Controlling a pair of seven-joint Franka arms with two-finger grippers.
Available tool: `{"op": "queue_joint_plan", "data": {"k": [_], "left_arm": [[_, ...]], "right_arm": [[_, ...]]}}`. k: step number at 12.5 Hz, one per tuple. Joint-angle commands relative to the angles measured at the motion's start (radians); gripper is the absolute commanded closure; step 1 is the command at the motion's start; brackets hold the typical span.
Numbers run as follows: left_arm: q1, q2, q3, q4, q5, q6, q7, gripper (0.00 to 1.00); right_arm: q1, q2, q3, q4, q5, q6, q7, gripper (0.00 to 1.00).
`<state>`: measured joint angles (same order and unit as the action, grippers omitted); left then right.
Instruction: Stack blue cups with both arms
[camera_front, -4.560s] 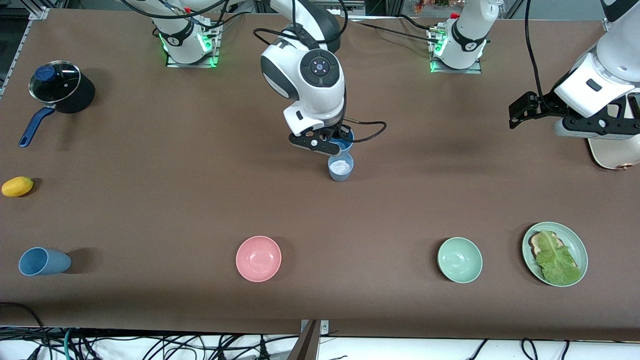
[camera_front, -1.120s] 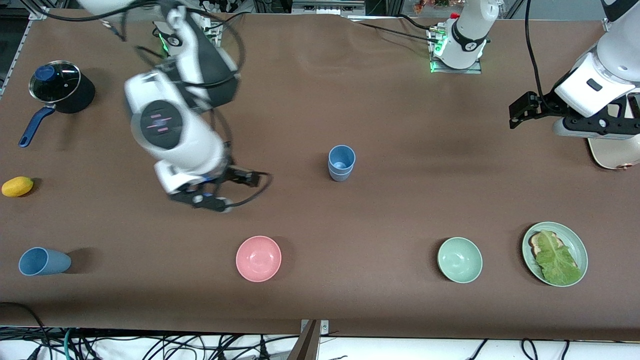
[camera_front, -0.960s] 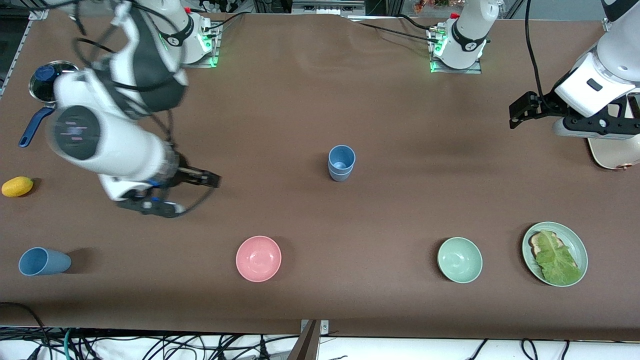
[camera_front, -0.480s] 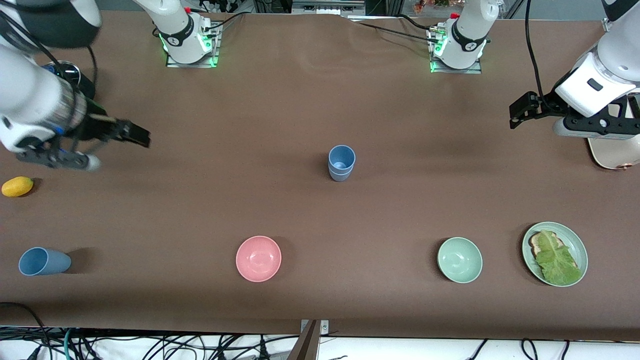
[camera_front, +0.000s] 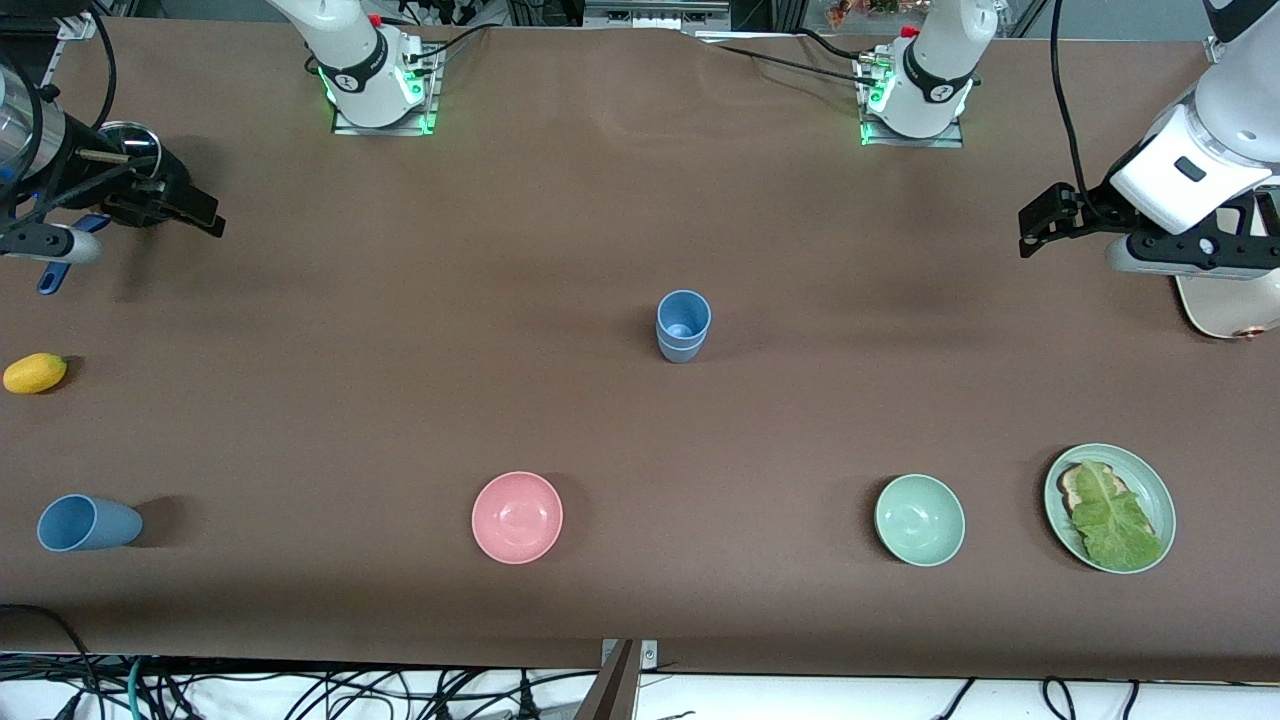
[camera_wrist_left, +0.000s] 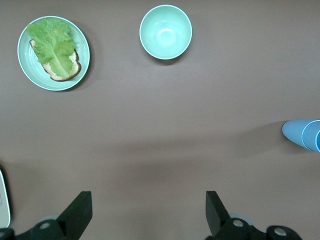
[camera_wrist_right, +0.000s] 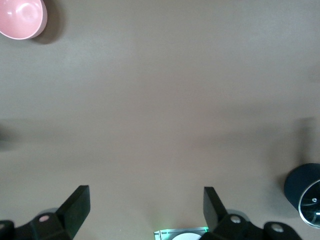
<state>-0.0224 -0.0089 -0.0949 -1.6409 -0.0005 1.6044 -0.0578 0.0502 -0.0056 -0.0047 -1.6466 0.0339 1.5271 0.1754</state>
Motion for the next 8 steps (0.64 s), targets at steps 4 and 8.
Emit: {"op": "queue_joint_plan", "data": {"k": [4, 8], "left_arm": [[-0.005, 0.0, 0.003, 0.015, 0.019, -0.009, 0.015, 0.0], [-0.005, 0.0, 0.003, 0.015, 0.019, -0.009, 0.015, 0.0]], "right_arm": [[-0.007, 0.018, 0.003, 0.03, 0.004, -0.005, -0.014, 0.0], [-0.007, 0.016, 0.003, 0.037, 0.003, -0.018, -0.019, 0.0]]}}
